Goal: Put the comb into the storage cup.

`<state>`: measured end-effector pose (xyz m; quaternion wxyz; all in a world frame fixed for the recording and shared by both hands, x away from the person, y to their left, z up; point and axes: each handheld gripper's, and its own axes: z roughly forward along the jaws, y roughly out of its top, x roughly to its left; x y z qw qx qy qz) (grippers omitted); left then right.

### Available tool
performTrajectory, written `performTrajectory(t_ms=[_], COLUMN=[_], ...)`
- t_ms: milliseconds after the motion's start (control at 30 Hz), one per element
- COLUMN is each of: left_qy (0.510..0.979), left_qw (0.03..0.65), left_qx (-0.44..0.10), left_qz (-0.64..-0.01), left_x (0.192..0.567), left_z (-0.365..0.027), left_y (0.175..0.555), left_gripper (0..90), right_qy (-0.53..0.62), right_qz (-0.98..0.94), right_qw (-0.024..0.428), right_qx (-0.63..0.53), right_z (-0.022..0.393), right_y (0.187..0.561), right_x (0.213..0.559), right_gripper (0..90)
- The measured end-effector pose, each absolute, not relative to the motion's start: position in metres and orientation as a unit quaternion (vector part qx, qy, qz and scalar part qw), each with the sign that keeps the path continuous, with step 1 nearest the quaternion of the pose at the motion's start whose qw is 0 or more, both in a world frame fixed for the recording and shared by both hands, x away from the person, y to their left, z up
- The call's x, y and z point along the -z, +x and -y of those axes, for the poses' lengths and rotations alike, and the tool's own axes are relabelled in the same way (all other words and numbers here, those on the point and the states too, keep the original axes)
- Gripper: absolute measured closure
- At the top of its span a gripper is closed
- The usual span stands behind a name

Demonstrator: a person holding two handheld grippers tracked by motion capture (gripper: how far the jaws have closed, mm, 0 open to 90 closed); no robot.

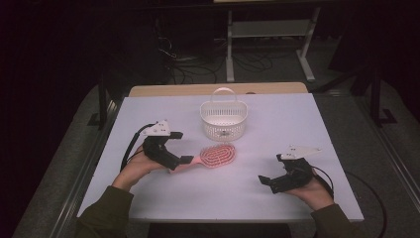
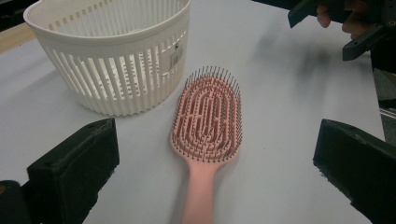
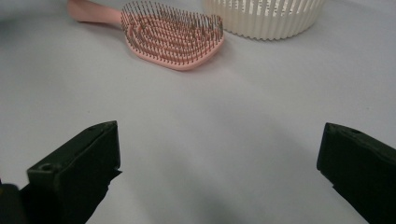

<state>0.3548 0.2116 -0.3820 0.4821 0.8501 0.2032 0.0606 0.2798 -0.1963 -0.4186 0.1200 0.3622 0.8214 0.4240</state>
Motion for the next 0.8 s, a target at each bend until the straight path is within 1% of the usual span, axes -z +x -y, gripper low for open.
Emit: performTrajectory(t_ms=[533, 800], left_qy=[0.846, 0.848], left_qw=[0.491, 0.491], left_qx=[-0.060, -0.050], left_qz=[-0.197, -0.191], left_x=[0.377, 0.378], left_z=[-0.198, -0.189], left_y=[0.366, 0.374], left_gripper=[0.0, 0.1], right_qy=[0.361, 0.363], right_qz=[-0.821, -0.818], right_qw=[0.120, 0.123], right_qx=[-0.426, -0.428], right_z=[0.197, 0.199], right_y=[0.279, 0.279], right_x=[0.418, 0.418], right_gripper=[0.0, 0.0])
